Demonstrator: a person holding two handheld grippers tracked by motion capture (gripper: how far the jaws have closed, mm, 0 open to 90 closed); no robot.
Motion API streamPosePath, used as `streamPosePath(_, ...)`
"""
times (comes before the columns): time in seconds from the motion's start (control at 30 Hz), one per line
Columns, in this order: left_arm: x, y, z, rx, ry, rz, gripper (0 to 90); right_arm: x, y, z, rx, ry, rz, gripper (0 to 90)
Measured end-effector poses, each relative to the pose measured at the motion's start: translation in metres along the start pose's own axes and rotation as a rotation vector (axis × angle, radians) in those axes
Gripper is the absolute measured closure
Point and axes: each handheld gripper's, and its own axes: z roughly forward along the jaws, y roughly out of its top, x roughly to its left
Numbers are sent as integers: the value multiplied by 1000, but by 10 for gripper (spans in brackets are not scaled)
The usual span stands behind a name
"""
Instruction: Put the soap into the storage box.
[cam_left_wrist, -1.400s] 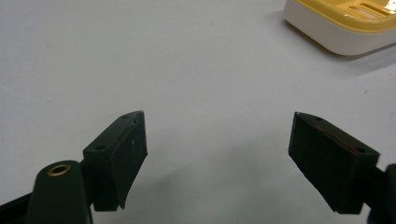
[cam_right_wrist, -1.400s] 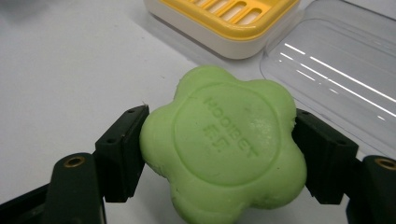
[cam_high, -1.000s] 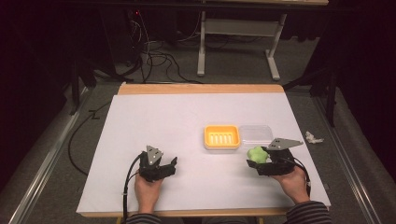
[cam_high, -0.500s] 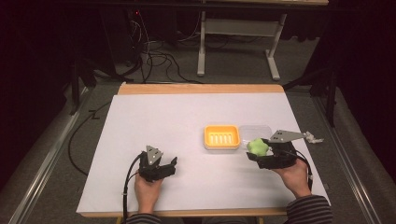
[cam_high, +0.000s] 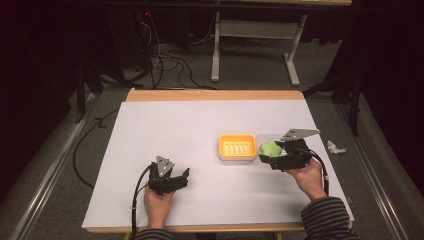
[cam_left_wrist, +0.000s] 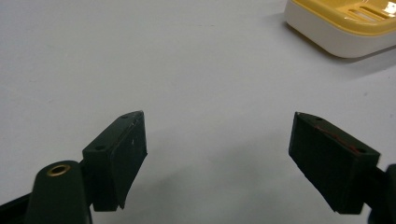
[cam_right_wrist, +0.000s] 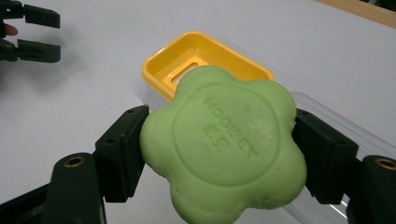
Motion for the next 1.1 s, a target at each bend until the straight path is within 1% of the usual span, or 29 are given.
streamPosePath(0.1,0,0,0,0,0,1,199,-1,5,3,10,-11,8,271)
streamPosePath(0.23,0,0,0,2,3,8,197,-7,12,12,17,-1,22,271)
streamPosePath(0.33,0,0,0,3,4,13,197,-7,15,16,9,5,17,271)
streamPosePath(0.37,0,0,0,3,4,9,197,-6,17,16,15,1,16,271)
streamPosePath(0.4,0,0,0,3,4,8,197,-5,19,18,8,3,12,271)
streamPosePath(0.43,0,0,0,3,3,8,197,-5,21,19,14,0,5,272)
streamPosePath(0.6,0,0,0,3,3,8,197,-5,26,23,22,-7,6,272)
streamPosePath(0.63,0,0,0,3,3,8,197,-5,28,26,23,-8,13,272)
streamPosePath(0.73,0,0,-1,5,2,12,197,-5,30,29,29,-12,7,271)
streamPosePath(0.77,1,0,-1,5,2,14,196,-3,33,33,39,-13,2,271)
streamPosePath(0.8,1,0,-1,5,2,14,196,-3,33,33,39,-13,2,271)
streamPosePath(0.87,1,0,-1,6,2,14,197,-2,35,39,46,-13,-6,271)
streamPosePath(0.9,1,0,-1,4,1,13,196,-2,37,42,49,-12,-12,271)
streamPosePath(0.93,0,0,0,0,-1,3,196,-1,38,45,55,-11,-12,271)
streamPosePath(0.97,0,0,0,0,0,6,196,0,39,48,61,-9,-13,271)
streamPosePath(1.0,1,0,0,-1,0,5,196,1,41,55,78,-12,-18,271)
streamPosePath(1.03,1,0,-1,-2,-1,1,196,3,42,58,85,-17,-14,271)
streamPosePath(1.07,1,1,-1,1,-1,2,196,3,42,58,85,-17,-14,271)
streamPosePath(1.1,1,1,-1,3,-3,2,196,4,44,66,96,-17,-21,271)
